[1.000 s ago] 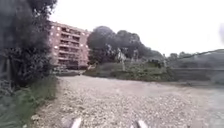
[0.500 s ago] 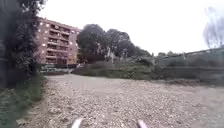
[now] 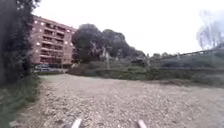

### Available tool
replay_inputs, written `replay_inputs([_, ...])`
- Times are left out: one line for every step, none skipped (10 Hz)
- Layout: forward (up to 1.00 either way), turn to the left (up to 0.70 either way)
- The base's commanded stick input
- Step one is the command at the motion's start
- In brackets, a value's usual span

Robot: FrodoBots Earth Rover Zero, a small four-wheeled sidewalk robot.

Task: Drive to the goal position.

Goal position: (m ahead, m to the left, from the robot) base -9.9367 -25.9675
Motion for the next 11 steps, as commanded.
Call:
replay_inputs([0.0, -0.7])
replay_inputs([0.0, -0.7])
replay_inputs([0.0, -0.7])
replay_inputs([0.0, -0.7])
replay_inputs([0.0, -0.7])
replay_inputs([0.0, -0.7])
replay_inputs([0.0, -0.7])
replay_inputs([0.0, -0.7])
replay_inputs([0.0, -0.7])
replay_inputs([0.0, -0.7])
replay_inputs([0.0, -0.7])
